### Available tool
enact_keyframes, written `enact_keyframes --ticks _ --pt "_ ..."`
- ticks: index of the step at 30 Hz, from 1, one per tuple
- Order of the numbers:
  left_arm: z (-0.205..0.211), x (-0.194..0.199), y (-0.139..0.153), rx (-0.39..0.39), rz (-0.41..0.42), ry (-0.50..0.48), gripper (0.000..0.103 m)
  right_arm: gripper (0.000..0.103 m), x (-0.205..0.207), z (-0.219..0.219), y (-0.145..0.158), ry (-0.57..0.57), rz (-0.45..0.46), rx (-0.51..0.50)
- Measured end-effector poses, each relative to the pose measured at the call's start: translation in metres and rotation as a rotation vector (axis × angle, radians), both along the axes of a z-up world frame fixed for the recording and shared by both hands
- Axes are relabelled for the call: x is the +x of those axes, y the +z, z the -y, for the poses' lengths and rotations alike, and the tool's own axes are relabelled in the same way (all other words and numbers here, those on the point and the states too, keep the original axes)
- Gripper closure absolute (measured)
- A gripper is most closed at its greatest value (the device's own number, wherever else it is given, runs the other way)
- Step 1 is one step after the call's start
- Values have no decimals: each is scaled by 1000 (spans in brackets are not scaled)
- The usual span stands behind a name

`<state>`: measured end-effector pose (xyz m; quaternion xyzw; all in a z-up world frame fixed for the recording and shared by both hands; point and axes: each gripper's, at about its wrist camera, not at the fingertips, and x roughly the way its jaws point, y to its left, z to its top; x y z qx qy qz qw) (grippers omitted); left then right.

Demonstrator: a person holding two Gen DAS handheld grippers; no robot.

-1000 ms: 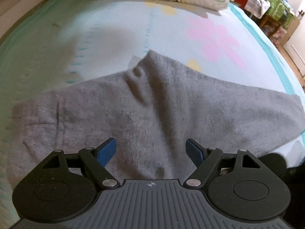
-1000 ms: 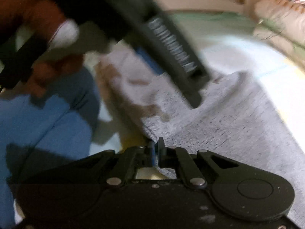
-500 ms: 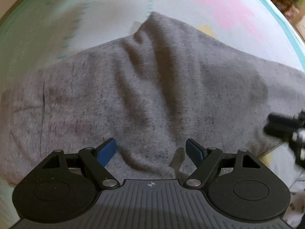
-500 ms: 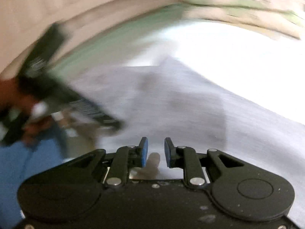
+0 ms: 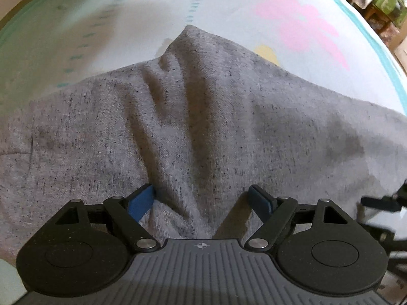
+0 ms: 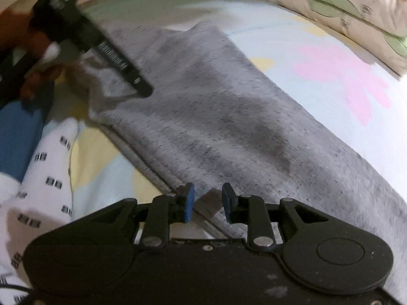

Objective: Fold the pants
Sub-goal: 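Withdraw both grippers from the folded sweatpants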

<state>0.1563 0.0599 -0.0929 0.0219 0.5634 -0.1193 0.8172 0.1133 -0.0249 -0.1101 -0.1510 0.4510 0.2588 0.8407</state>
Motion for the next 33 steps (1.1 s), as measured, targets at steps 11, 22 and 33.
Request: enact_keyframes --ticks 11,22,33 --pt "1 1 3 4 5 -20 18 99 8 8 -5 29 -66 -50" --pt "7 33 21 0 66 -38 18 79 33 104 26 -347 -126 294" --pt "14 134 -16 29 108 66 4 71 16 258 44 -812 -20 322"
